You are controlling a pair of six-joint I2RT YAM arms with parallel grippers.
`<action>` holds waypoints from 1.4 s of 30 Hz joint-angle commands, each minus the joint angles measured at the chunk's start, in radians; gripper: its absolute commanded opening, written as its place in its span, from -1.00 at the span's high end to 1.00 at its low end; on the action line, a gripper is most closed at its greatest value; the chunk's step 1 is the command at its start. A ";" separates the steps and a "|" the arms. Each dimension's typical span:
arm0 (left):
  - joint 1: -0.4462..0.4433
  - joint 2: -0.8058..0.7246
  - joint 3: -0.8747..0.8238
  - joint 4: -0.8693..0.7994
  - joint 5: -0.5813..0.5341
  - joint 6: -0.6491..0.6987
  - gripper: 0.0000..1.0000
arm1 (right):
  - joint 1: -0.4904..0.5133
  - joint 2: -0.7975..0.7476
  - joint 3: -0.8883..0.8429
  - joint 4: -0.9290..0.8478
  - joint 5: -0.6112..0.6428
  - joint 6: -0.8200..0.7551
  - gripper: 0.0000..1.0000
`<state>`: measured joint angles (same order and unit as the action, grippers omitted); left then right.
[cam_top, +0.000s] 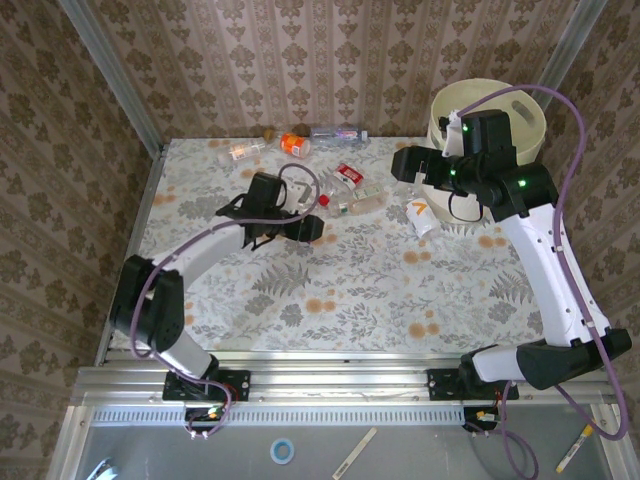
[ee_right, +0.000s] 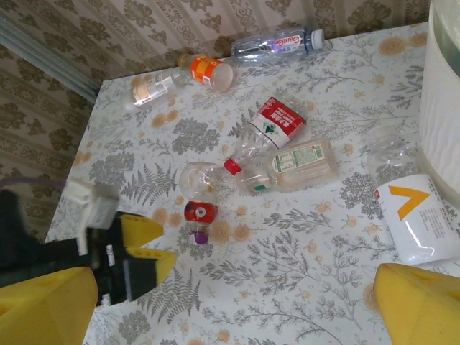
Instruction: Throw the plastic bottles in the bin
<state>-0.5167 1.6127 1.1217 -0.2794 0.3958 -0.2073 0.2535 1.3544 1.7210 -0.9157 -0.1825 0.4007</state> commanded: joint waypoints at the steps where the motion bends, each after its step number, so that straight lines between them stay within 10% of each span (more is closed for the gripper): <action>1: -0.002 0.068 0.058 -0.105 -0.065 0.000 -0.47 | 0.006 -0.021 -0.008 0.014 -0.024 0.015 -1.00; 25: 0.010 0.374 0.236 -0.234 -0.199 -0.007 0.09 | 0.005 -0.025 -0.023 0.006 -0.025 -0.003 -1.00; 42: 0.024 0.035 0.012 -0.095 -0.127 0.099 0.61 | 0.005 0.010 -0.007 0.016 -0.057 0.023 -1.00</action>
<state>-0.4969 1.7359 1.1553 -0.4301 0.2379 -0.1650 0.2535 1.3571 1.7081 -0.9157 -0.2153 0.4023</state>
